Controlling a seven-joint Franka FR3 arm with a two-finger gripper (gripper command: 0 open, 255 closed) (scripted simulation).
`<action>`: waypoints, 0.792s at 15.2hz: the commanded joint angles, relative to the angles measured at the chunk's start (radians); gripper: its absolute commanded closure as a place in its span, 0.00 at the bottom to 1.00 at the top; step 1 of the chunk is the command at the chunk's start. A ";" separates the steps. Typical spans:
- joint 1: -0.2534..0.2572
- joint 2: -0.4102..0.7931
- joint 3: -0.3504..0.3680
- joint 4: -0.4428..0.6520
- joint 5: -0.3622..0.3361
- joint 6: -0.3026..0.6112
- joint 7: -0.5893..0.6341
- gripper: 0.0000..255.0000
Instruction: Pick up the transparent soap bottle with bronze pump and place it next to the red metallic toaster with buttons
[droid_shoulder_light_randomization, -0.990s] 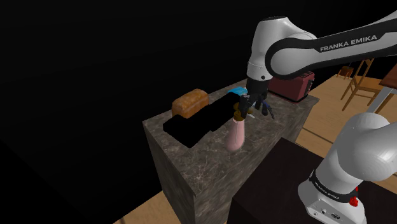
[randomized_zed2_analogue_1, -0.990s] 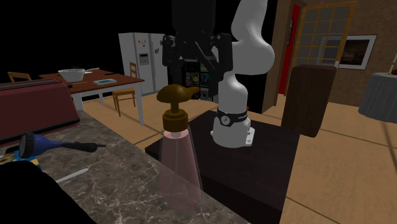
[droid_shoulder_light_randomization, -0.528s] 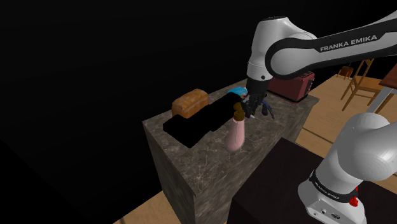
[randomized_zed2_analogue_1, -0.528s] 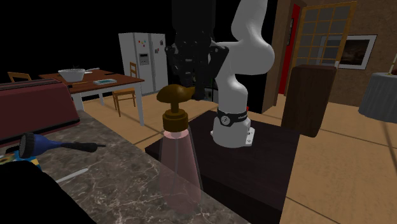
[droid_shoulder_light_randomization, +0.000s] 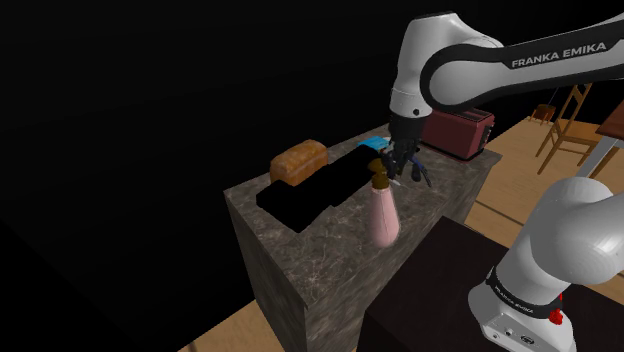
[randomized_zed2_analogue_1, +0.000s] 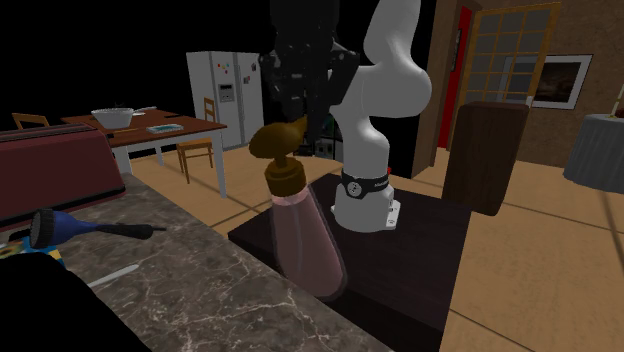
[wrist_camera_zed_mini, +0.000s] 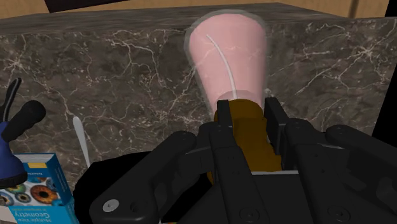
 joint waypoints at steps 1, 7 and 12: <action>-0.001 -0.001 -0.002 0.027 -0.002 -0.028 0.000 1.00; -0.003 -0.007 -0.006 0.104 -0.006 -0.111 0.001 1.00; -0.004 -0.006 -0.009 0.172 -0.009 -0.177 0.001 1.00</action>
